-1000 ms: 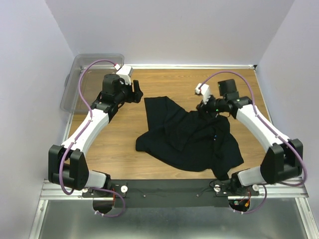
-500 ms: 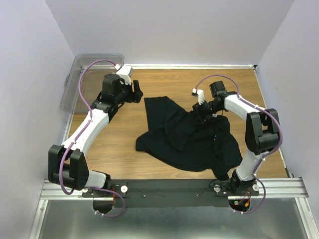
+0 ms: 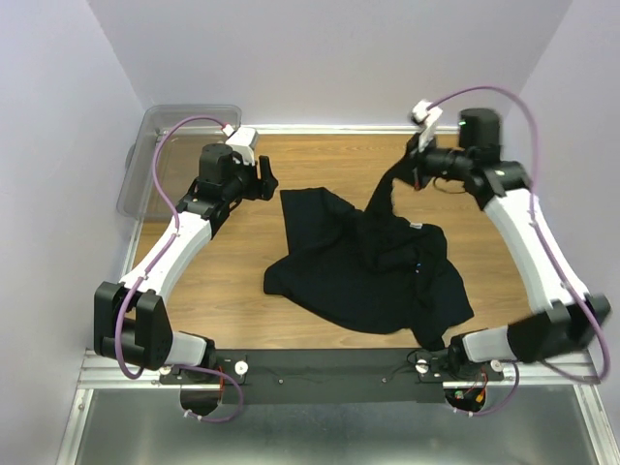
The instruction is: Fold and stack the t-shirts
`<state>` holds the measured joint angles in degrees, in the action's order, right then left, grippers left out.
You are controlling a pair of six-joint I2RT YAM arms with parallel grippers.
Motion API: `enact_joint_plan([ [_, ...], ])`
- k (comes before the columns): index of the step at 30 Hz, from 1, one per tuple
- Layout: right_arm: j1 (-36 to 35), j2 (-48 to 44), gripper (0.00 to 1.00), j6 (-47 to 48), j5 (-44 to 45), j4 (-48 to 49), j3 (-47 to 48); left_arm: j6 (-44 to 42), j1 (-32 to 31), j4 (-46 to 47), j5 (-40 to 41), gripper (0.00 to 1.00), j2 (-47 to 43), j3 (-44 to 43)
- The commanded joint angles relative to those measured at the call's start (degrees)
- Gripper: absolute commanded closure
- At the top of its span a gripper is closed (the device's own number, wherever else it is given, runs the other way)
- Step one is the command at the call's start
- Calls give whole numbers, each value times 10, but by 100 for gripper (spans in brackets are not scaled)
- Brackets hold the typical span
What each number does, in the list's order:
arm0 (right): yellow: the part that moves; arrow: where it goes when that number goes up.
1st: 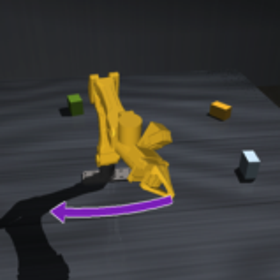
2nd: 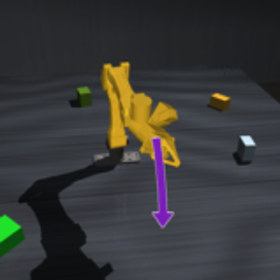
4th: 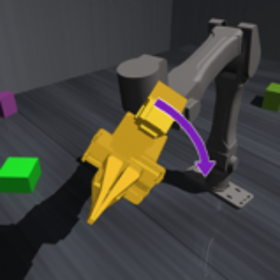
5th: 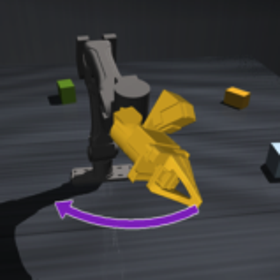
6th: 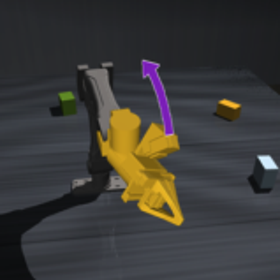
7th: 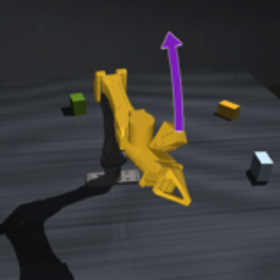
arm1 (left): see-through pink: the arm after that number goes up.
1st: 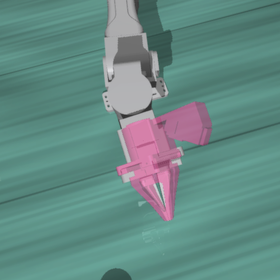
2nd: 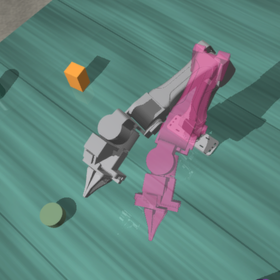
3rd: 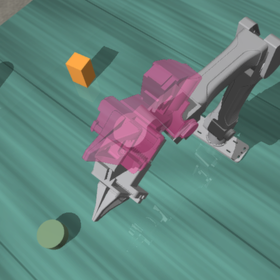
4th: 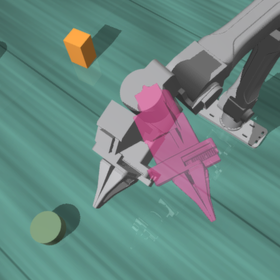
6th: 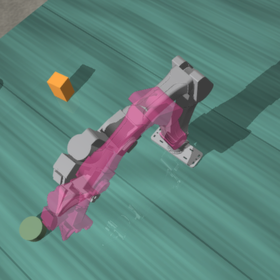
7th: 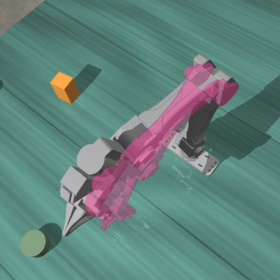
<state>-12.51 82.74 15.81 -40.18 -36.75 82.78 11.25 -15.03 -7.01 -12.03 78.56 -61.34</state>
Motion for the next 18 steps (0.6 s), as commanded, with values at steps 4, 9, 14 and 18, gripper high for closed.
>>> enact_joint_plan([
  [4, 6, -79, 99, -95, 58, 33, 52, -19, -6, 23, -55, 28, -16, 10],
  [9, 6, -90, 100, -113, 41, 40, 46, -50, -47, 67, -107, 29, -60, 38],
  [14, 6, -113, 100, -77, 65, 39, 45, -94, -104, 89, -112, 29, -81, 53],
  [18, 5, -103, 99, -138, 86, 45, 52, -115, -154, 161, -176, 29, -104, 92],
])
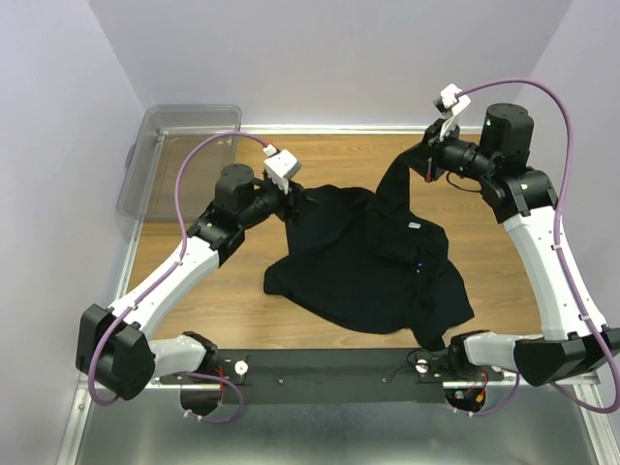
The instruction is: Fold and stack the t-shirts
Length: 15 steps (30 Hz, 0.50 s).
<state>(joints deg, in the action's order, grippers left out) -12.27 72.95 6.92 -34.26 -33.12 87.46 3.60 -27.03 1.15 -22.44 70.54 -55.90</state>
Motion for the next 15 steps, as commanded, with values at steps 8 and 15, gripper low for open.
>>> enact_joint_plan([
  [8, 3, 23, 100, -323, 147, 68, 17, -162, -207, 202, 46, 26, -39, 60],
  [15, 16, -11, 100, -522, 194, 85, -11, -298, -248, 304, 113, 26, 38, 28],
])
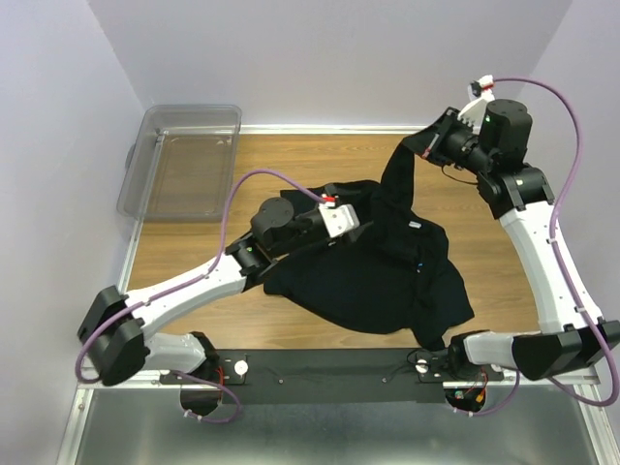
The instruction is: Fold and stack the t-shirts
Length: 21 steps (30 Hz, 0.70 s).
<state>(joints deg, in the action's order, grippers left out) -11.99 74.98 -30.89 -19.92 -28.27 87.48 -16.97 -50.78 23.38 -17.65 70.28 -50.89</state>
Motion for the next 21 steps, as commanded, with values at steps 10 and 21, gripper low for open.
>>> enact_joint_plan([
  [10, 47, -62, 99, -246, -5, 59, -42, -227, -106, 182, 266, 27, 241, -111],
  [21, 66, -82, 100, -256, -28, 75, -75, -273, -132, 293, 517, 100, 391, -247],
])
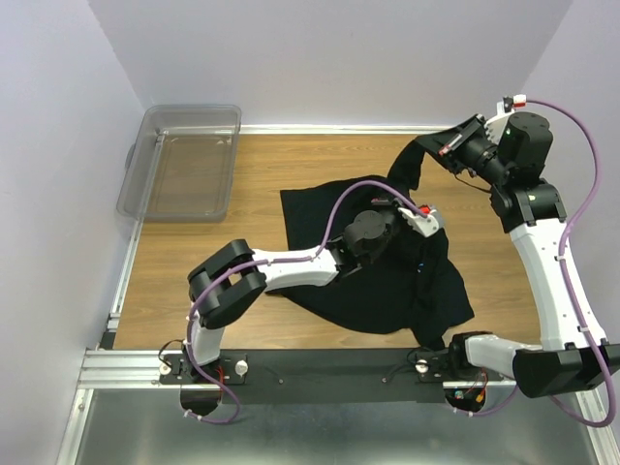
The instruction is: Fold and stack the t-shirts
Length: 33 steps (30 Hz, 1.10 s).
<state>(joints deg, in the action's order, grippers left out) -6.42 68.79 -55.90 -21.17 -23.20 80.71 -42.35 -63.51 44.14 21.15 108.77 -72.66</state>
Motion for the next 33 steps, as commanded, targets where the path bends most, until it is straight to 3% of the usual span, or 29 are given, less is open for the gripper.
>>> enact_joint_plan([
  [1, 11, -21, 99, 1, -12, 25, -9, -14, -5, 88, 131, 100, -3, -26],
  [5, 18, -35, 99, 65, 42, 21, -10, 77, 4, 81, 67, 100, -105, 40],
  [7, 18, -49, 99, 103, 89, 19, -14, 144, 40, 43, 12, 100, -176, 75],
  [8, 20, -52, 100, 112, 100, 18, -25, 224, 64, 32, -71, 100, -197, 87],
  [10, 20, -62, 99, 120, 116, 19, -38, 298, 114, 21, -180, 100, -239, 114],
  [11, 20, -63, 100, 119, 115, 19, -45, 338, 163, 26, -271, 100, -245, 120],
  [12, 20, -64, 100, 119, 111, 19, -59, 372, 176, 31, -304, 100, -247, 123],
  [17, 22, -71, 100, 136, 79, 23, -78, 357, 198, 2, -373, 100, -228, 90],
  [22, 23, -83, 99, 251, -24, 25, -76, 322, 204, -7, -451, 100, -227, 83],
  [24, 22, -83, 85, 370, -121, 26, -70, 315, 208, -10, -493, 100, -233, 89],
  [25, 23, -87, 60, 501, -214, 25, -81, 319, 212, -10, -528, 100, -241, 96],
  [27, 22, -101, 28, 600, -228, 14, -98, 342, 217, -11, -543, 100, -247, 99],
  [28, 22, -107, 14, 697, -238, 2, -108, 380, 223, -19, -545, 100, -250, 95],
  [30, 22, -120, 13, 825, -277, -34, -150, 424, 232, -33, -552, 100, -250, 84],
  [31, 22, -128, 13, 957, -319, -96, -163, 457, 236, -67, -547, 100, -245, 62],
  [33, 21, -126, 15, 1129, -359, -207, -190, 528, 244, -119, -530, 100, -233, 29],
])
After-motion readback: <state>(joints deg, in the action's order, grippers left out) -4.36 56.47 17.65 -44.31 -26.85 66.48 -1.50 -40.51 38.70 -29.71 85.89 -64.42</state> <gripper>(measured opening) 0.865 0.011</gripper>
